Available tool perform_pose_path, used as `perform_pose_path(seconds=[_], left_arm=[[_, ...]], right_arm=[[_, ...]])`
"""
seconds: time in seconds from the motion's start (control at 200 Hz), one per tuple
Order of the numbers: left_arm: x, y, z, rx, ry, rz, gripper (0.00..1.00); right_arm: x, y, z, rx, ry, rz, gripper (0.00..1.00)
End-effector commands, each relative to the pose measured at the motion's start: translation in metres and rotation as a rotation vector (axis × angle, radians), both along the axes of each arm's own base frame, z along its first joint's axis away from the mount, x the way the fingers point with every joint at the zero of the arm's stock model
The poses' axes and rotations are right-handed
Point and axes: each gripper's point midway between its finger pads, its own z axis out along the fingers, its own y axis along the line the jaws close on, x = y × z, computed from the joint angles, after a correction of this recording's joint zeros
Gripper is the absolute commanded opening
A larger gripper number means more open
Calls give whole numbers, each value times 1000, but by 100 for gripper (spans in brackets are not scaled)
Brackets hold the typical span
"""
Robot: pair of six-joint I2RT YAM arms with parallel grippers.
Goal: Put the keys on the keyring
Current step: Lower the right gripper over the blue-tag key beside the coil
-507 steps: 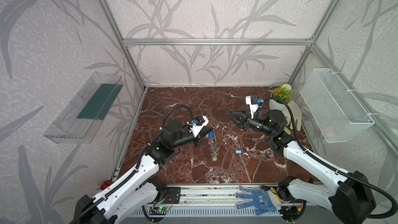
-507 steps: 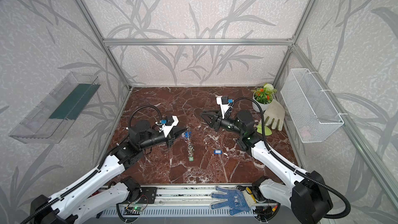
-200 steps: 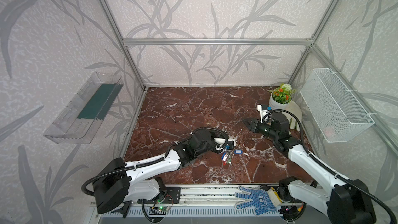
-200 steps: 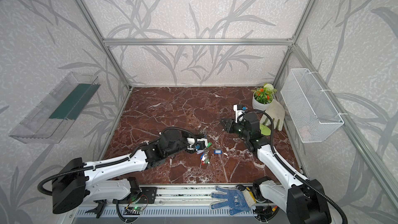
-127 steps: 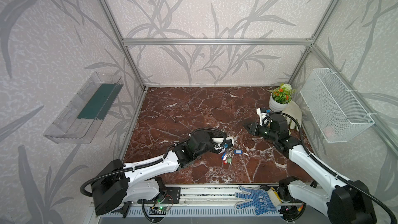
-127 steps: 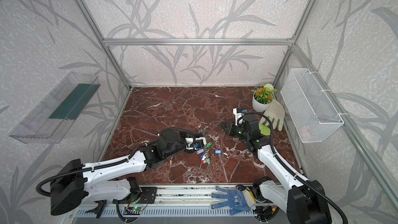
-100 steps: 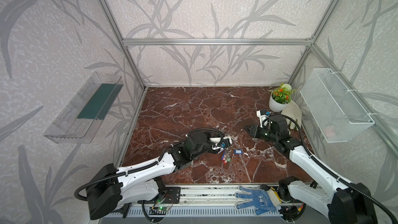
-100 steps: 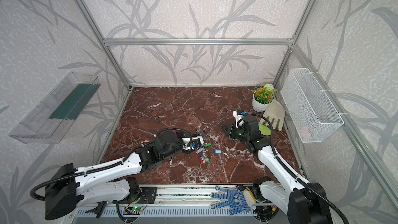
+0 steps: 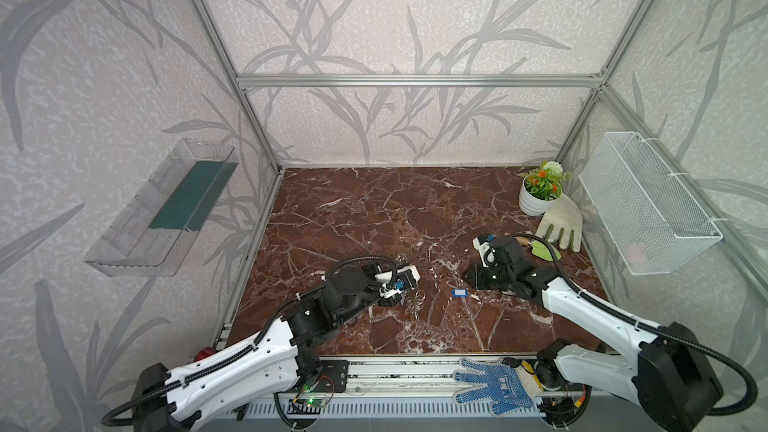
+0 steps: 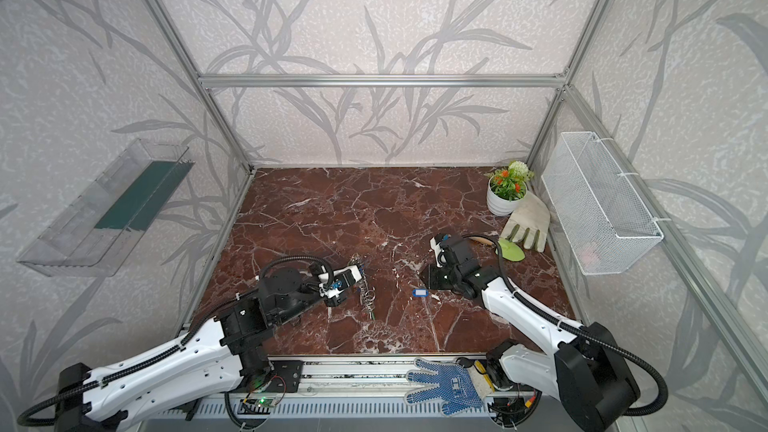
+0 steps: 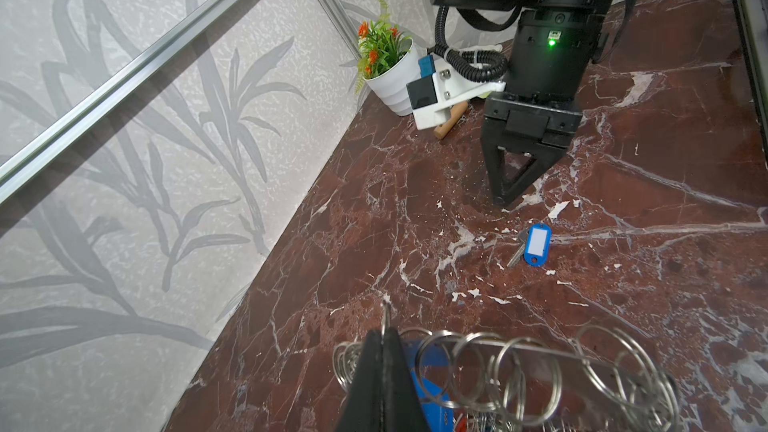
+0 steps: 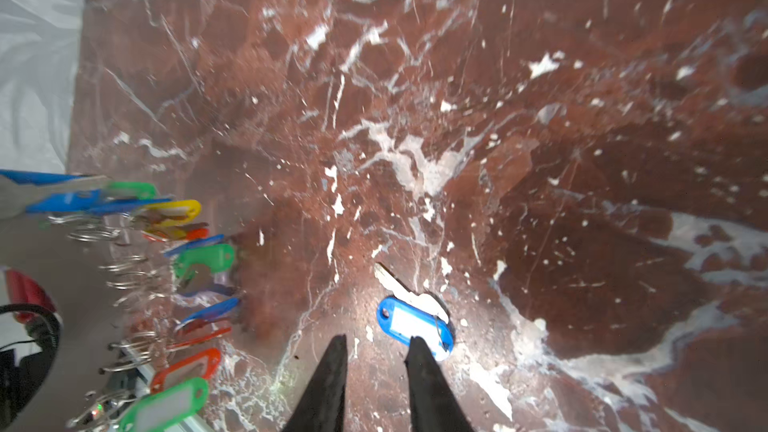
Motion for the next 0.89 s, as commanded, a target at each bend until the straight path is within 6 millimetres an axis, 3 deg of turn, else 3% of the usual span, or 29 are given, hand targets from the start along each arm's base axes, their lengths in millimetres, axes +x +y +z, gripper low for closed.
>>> perform_pose_path(seconds=[0.0, 0.46, 0.765, 0.89], left_arm=[[-4, -3, 13, -62, -4, -22, 0], [-15, -11, 8, -80, 26, -84, 0], [-16, -11, 9, -84, 25, -86, 0], [-16, -11, 9, -86, 24, -87, 0]], right_arm=[[0, -8, -13, -81, 25, 4, 26], [5, -2, -31, -152, 99, 79, 22], [5, -4, -33, -177, 99, 95, 10], [3, -6, -37, -191, 112, 99, 11]])
